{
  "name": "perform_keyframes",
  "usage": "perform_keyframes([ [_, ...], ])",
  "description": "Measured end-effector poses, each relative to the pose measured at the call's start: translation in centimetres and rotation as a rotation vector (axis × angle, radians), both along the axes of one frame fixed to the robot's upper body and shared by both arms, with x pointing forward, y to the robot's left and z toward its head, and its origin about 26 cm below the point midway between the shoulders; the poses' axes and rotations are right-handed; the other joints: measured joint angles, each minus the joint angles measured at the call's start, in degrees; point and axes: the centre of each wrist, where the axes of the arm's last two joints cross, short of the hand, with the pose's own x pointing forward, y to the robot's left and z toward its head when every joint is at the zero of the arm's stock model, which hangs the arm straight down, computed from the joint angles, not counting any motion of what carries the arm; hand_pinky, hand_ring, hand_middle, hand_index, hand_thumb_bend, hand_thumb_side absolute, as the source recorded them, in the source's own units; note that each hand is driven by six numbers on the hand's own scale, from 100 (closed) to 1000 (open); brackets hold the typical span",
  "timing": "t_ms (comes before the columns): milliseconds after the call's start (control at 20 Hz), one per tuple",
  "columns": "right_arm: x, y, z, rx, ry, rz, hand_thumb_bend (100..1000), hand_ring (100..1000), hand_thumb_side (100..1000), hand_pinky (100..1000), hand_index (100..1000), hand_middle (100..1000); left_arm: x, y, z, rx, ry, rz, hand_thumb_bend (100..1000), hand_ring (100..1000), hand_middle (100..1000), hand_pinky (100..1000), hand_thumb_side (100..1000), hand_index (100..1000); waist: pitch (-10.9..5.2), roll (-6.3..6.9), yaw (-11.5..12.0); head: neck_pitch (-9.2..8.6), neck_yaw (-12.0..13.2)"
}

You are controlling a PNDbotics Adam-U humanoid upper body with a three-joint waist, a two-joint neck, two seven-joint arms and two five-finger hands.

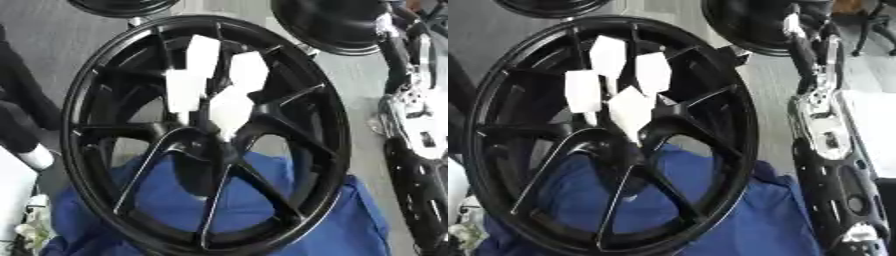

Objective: Pull the pin out of the wheel hub.

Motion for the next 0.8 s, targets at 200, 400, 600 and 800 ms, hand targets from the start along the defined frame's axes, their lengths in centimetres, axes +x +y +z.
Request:
perform_keyframes([
  [200,-0.2,-0.4,3.3,-0.106,-0.02,0.066,290,667,390,817,803,742,-0.1,0.2,-0.1,0.006,0.005,0.005,134,686,579,670,836,684,-0.14,-0.21,-0.1,0.23,0.1],
  [400,-0.9,-0.6,6.9,-0.253,-0.022,0.144,317,680,389,819,809,746,-0.1,0.3,-0.1,0.007,0.005,0.012,139,722,613,675,832,695,-0.36,-0.31,-0.2,0.53,0.3],
  [600,-1.9,-0.2,10.6,-0.44,-0.003,0.225,348,693,394,821,809,744,-0.1,0.5,-0.1,0.005,0.006,0.036,138,720,615,675,833,697,-0.41,-0.67,-0.3,0.82,0.4],
  [800,-3.1,0.6,13.9,-0.64,0.016,0.283,382,705,401,822,811,744,-0.2,0.6,-0.2,0.008,0.01,0.049,138,717,611,674,832,695,-0.71,-0.85,-0.3,1.02,0.5],
])
